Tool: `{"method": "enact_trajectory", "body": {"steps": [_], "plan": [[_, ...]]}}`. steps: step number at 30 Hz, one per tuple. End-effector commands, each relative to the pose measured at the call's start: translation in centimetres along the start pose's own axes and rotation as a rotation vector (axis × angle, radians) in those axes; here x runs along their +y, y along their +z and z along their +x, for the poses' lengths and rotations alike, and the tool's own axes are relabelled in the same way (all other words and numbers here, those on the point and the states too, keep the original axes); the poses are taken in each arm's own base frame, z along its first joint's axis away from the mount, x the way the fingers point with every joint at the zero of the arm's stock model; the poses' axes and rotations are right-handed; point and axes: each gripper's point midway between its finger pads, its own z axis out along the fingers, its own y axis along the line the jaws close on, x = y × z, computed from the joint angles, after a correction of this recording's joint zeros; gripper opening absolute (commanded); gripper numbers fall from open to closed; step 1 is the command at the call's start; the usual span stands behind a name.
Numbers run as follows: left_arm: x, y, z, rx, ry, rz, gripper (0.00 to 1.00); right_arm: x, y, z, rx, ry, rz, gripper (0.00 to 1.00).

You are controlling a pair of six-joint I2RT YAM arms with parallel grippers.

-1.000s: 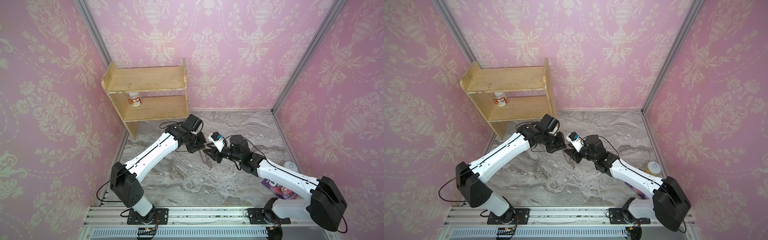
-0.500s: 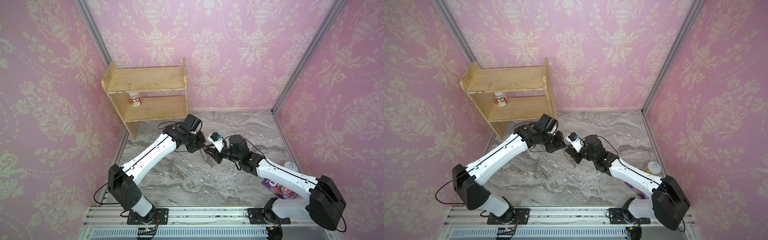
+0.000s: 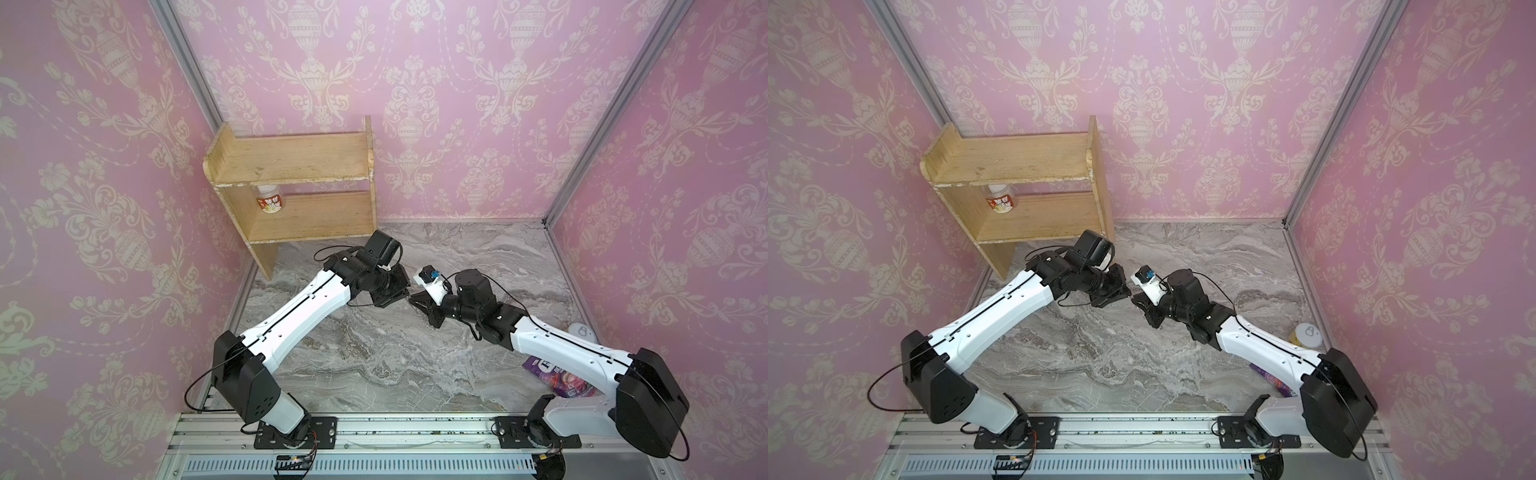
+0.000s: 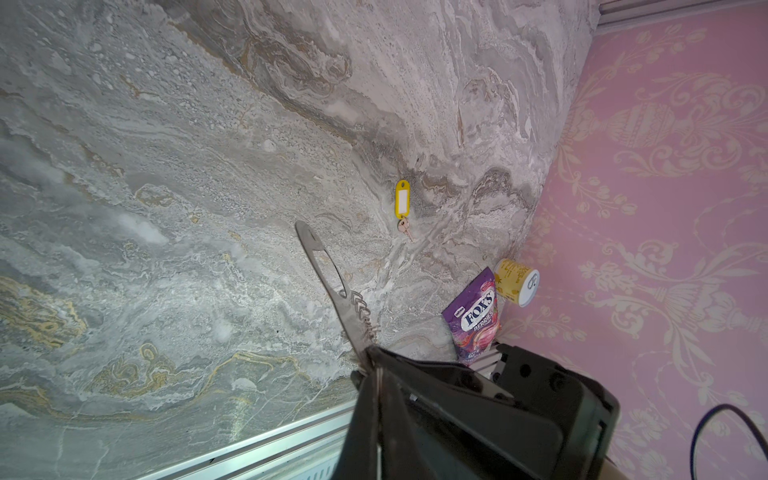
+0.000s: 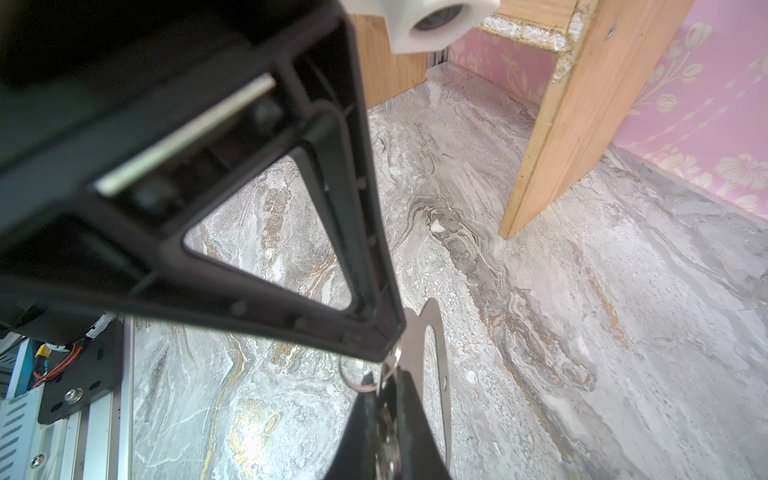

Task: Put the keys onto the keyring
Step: 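Grasp the raised keyring plate with the right gripper beside the left gripper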

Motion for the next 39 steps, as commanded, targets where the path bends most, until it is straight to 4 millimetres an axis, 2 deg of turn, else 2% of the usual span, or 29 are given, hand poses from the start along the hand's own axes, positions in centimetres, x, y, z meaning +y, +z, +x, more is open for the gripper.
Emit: {"method": "enact_trajectory", "body": {"steps": [1,5,12,20,27,31,35,39], "plan": [[-0.9,-0.7,1.0,0.023,-0.002,0.053,0.15,0.7,-0.8,-2.2,-0.033,-0.028,-0.020,0.00],[-1.1,-0.7,0.9,0.018,0.001,0.059,0.25,1.1,-1.2,-2.3,-0.024,-0.033,-0.040,0.00],[-0.7,-0.5,1.0,0.024,0.008,0.051,0.23,1.5,-2.2,-2.4,-0.010,-0.050,-0.044,0.00],[-0.8,-0.2,0.7,0.012,0.025,0.058,0.27,1.9,-2.9,-2.7,-0.004,-0.066,-0.057,0.00],[-0.8,-0.2,0.5,0.001,0.042,0.053,0.25,2.7,-3.6,-2.8,-0.013,-0.078,-0.090,0.00],[-1.2,-0.3,0.3,-0.006,0.037,0.078,0.20,2.8,-3.9,-2.8,-0.014,-0.078,-0.092,0.00],[-1.7,-0.6,0.2,-0.011,0.033,0.106,0.10,2.6,-4.0,-2.8,-0.012,-0.079,-0.078,0.00],[-2.1,-1.1,0.2,-0.018,0.039,0.121,0.05,2.2,-3.8,-2.4,-0.001,-0.076,-0.060,0.00]]}}
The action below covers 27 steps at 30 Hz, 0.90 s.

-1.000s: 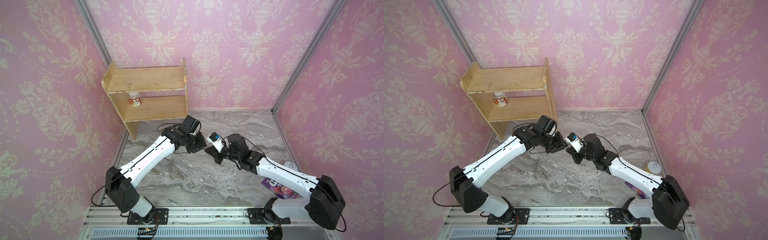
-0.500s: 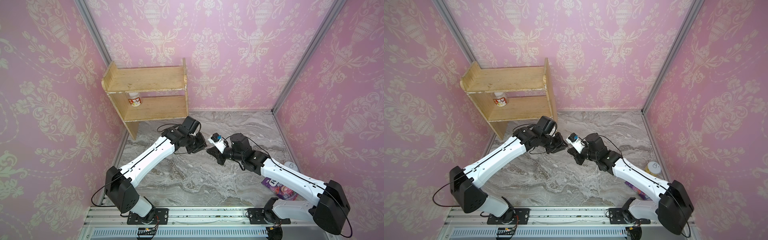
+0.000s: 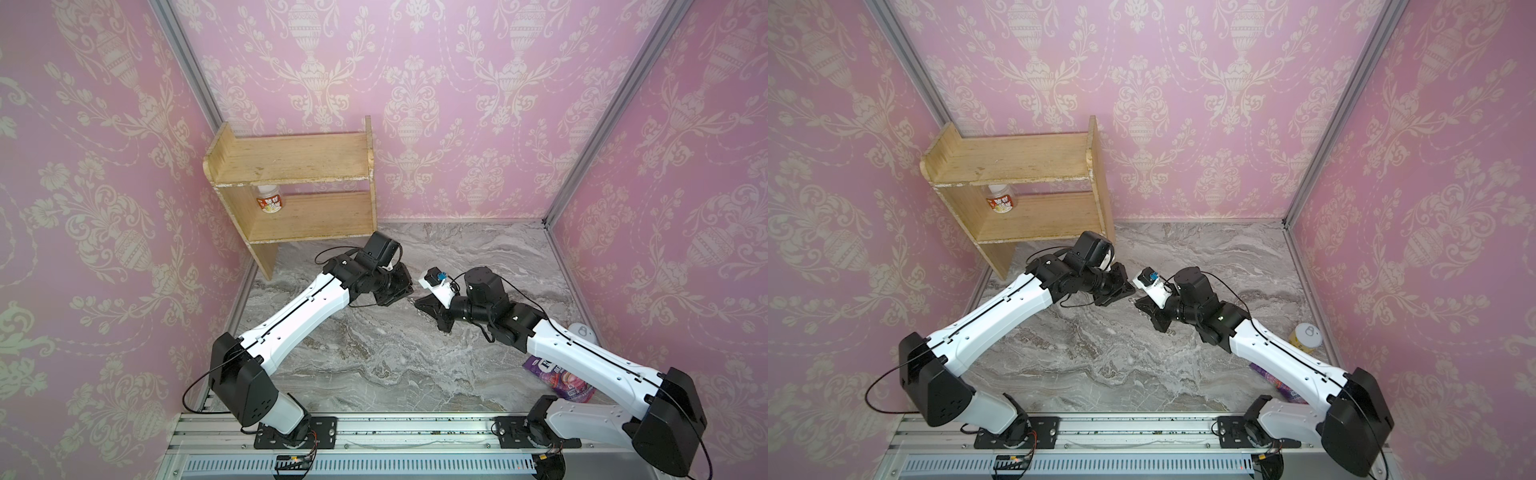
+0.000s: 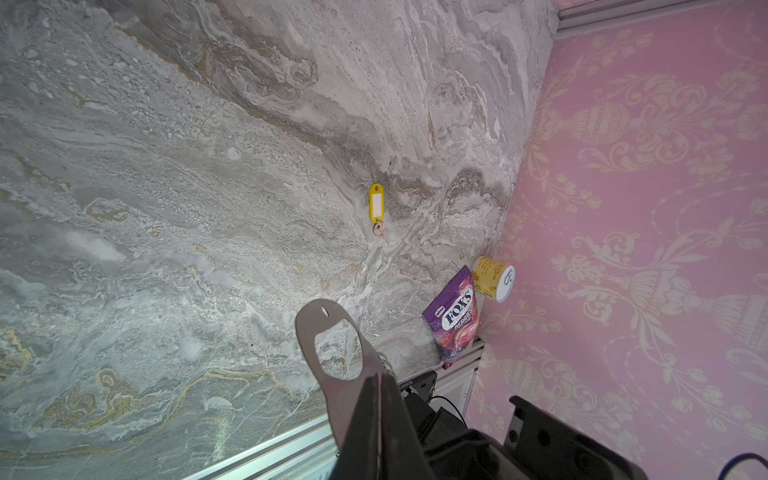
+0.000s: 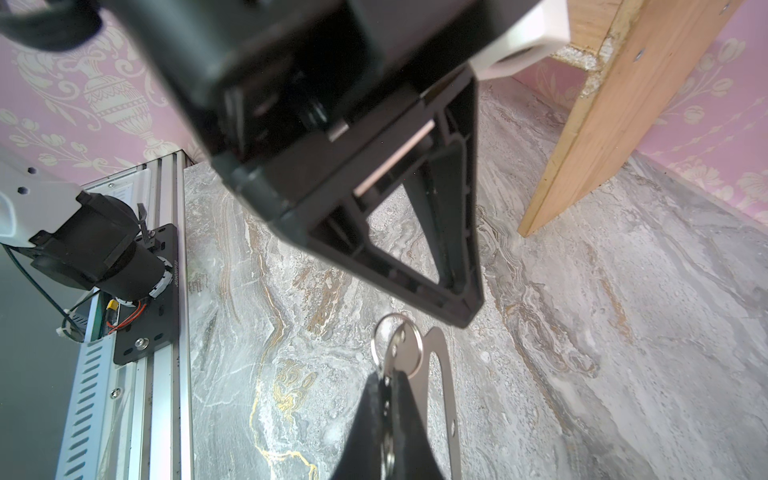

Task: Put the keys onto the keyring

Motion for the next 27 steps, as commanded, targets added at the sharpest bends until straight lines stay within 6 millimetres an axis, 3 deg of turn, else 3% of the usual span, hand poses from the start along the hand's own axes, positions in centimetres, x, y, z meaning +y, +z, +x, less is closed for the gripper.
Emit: {"method": "enact_trajectory", "body": {"steps": [1,4,5,7,9,15,20,27], "plan": [[-0.8,-1.3,0.5,-0.002,0.022,0.044,0.04,0.0,-0.6,-1.4,-0.035,-0.034,0.012,0.00],[-0.7,-1.3,0.7,0.005,0.022,0.042,0.06,-0.2,-0.6,-1.5,-0.043,-0.029,0.025,0.00],[-0.4,-1.3,0.8,0.008,0.026,0.035,0.10,-0.2,-0.7,-1.6,-0.047,-0.029,0.026,0.00],[0.7,-1.2,0.8,0.007,0.020,0.003,0.28,-0.2,-0.8,-1.9,-0.055,-0.026,0.027,0.00],[1.4,-1.2,0.6,-0.005,0.009,-0.006,0.38,-0.2,-0.9,-2.0,-0.055,-0.021,0.028,0.00],[1.8,-2.7,-0.6,-0.101,0.074,0.011,0.51,-0.5,-1.6,-2.2,-0.078,0.022,0.018,0.00],[-0.1,-2.7,-0.5,-0.091,0.046,0.130,0.56,-0.4,-2.4,-2.8,-0.110,0.039,-0.002,0.00],[-1.8,-2.8,-0.7,-0.083,0.020,0.186,0.51,0.0,-2.3,-3.1,-0.118,0.042,-0.028,0.00]]}}
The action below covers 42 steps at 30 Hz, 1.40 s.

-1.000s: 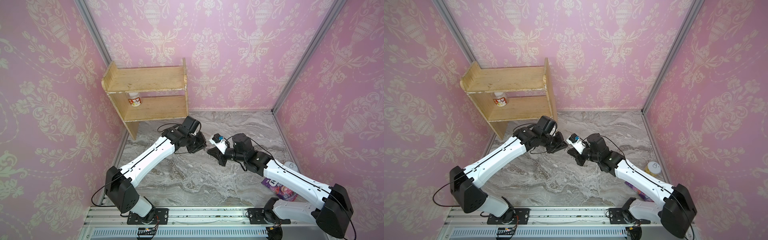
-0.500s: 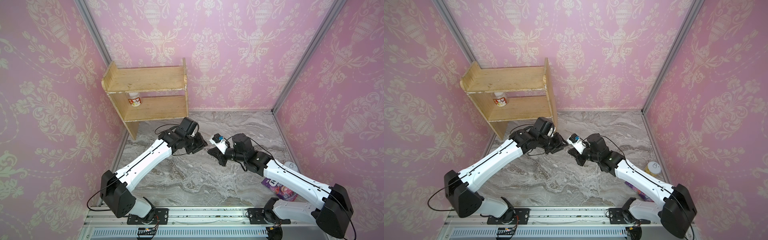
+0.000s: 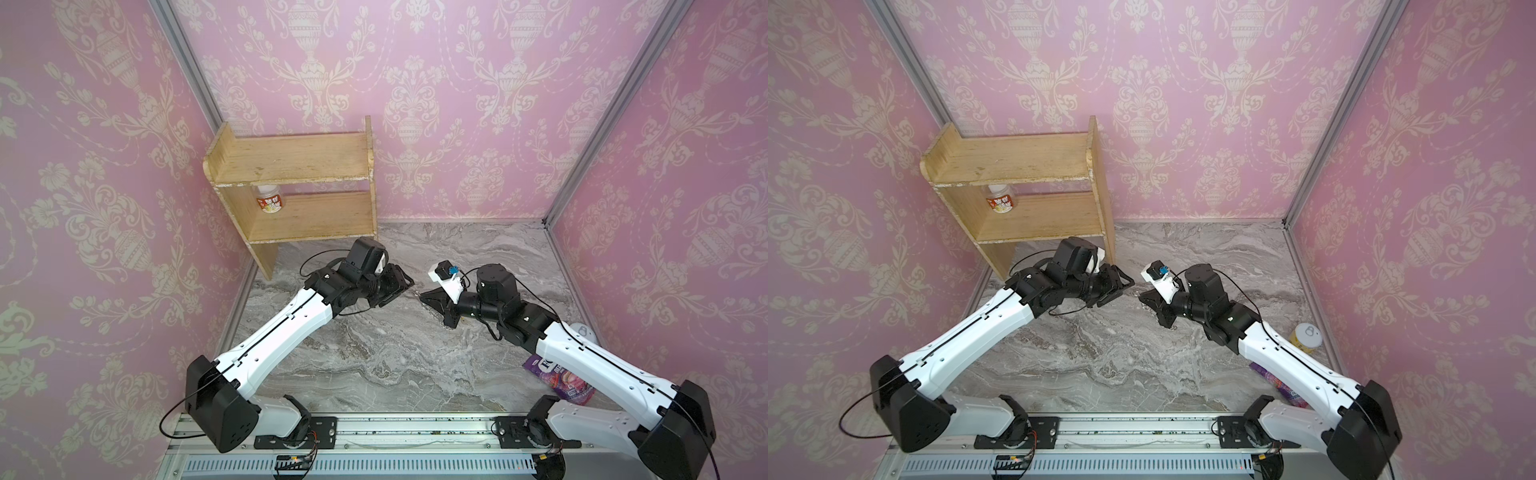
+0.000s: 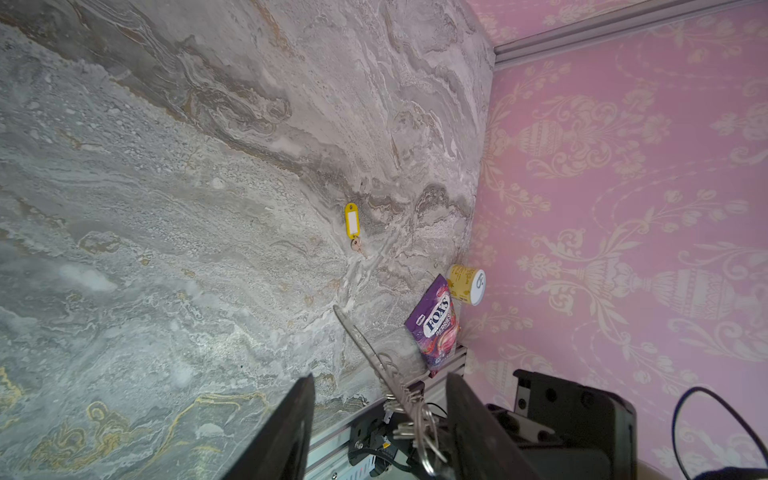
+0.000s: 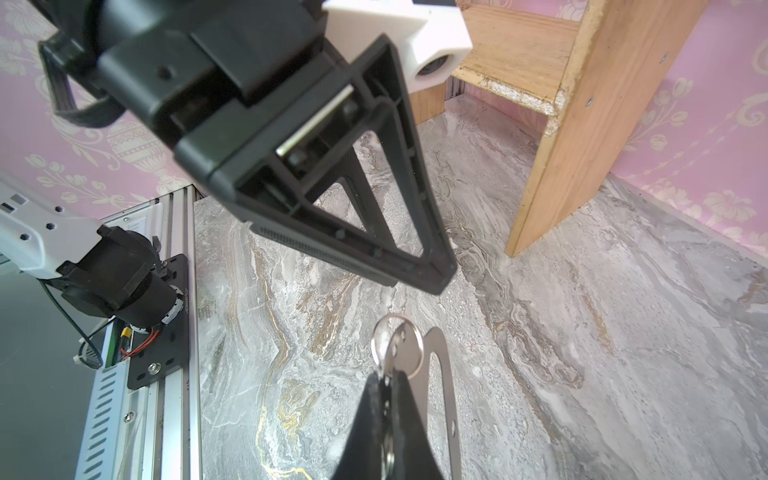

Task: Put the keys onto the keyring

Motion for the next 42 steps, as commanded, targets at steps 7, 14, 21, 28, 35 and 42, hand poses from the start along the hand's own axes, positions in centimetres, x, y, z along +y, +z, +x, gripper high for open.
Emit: {"method": "enact_trajectory", "body": {"steps": [7,14,21,28,35,42], "plan": [[-2.8,0.2,0.1,0.030,-0.039,0.122,0.43,0.1,-0.4,-1.2,-0.044,0.011,-0.007,0.00],[-2.0,0.5,1.1,0.070,-0.053,0.100,0.44,-0.4,-0.4,-1.7,-0.062,0.009,0.019,0.00],[-1.4,0.8,1.4,0.085,-0.100,0.089,0.41,-1.1,-0.7,-1.9,-0.075,0.002,0.064,0.00],[-2.4,1.0,1.5,0.104,-0.215,0.144,0.38,-1.3,-0.7,-2.1,-0.080,-0.002,0.074,0.00],[-3.5,0.6,0.9,0.088,-0.245,0.183,0.33,-1.3,-0.4,-1.9,-0.074,-0.008,0.068,0.00],[-3.4,0.5,0.9,0.085,-0.256,0.182,0.23,-1.7,-0.6,-1.5,-0.066,-0.015,0.095,0.00]]}}
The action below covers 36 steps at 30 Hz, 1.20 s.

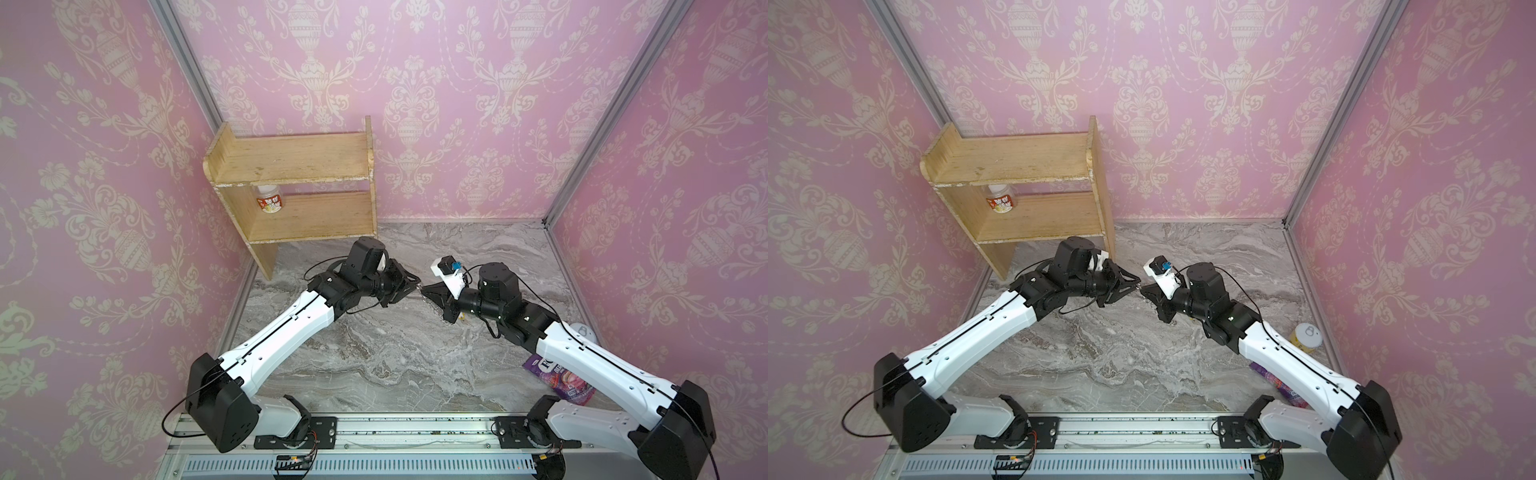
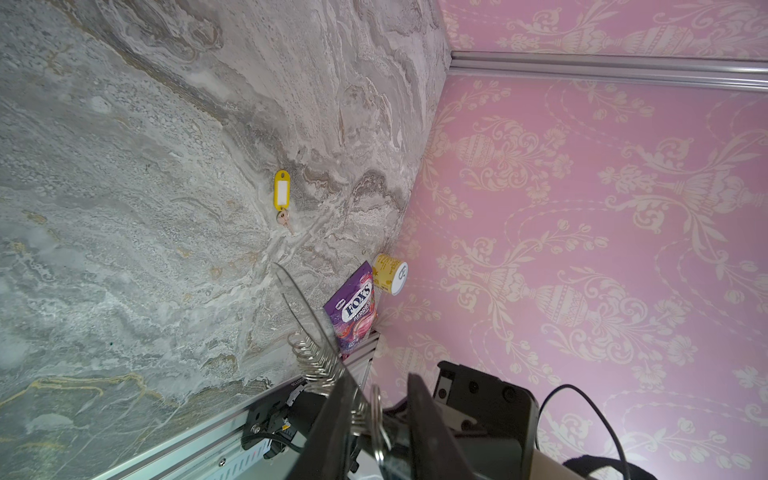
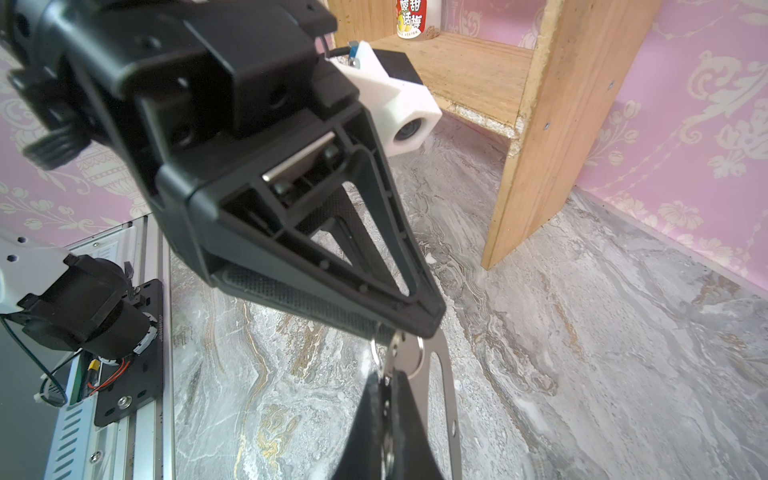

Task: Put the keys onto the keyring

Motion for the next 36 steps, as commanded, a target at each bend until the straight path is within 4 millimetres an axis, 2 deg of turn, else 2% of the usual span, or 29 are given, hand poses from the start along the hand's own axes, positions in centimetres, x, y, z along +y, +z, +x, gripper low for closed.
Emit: {"method": "enact_trajectory", "body": {"steps": [1,9,21,26,29,30,32,33,34,36], "plan": [[-0.7,-0.2,0.5,0.014,0.000,0.028,0.22,-0.4,-0.4,-0.3,-0.020,-0.017,0.021,0.00],[-0.7,-0.6,0.4,0.006,-0.001,0.028,0.13,-0.5,-0.3,0.1,-0.008,-0.015,0.029,0.00],[-0.5,-1.1,0.5,0.003,0.002,0.019,0.07,-1.2,-0.1,1.0,0.020,-0.020,0.058,0.00],[-0.3,-1.1,0.5,0.004,0.001,0.014,0.00,-1.1,-0.1,0.9,0.015,-0.019,0.052,0.00],[-0.2,-1.2,0.5,0.000,0.008,0.011,0.00,-1.1,0.0,1.1,0.021,-0.011,0.055,0.00],[-0.2,-1.2,0.4,-0.003,0.010,0.009,0.00,-1.3,0.0,1.2,0.028,-0.004,0.063,0.06],[0.0,-1.2,0.1,-0.012,0.011,0.005,0.00,-1.6,0.1,1.5,0.048,0.003,0.079,0.41],[-0.1,-1.3,0.0,-0.016,0.012,0.006,0.00,-1.8,0.0,1.7,0.053,0.006,0.090,0.51],[-0.1,-1.4,-0.2,-0.021,0.010,0.009,0.00,-1.9,-0.2,1.7,0.051,0.003,0.100,0.60],[-0.3,-1.5,-0.5,-0.027,0.010,0.015,0.00,-2.0,-0.7,1.8,0.046,0.000,0.114,0.67]]}}
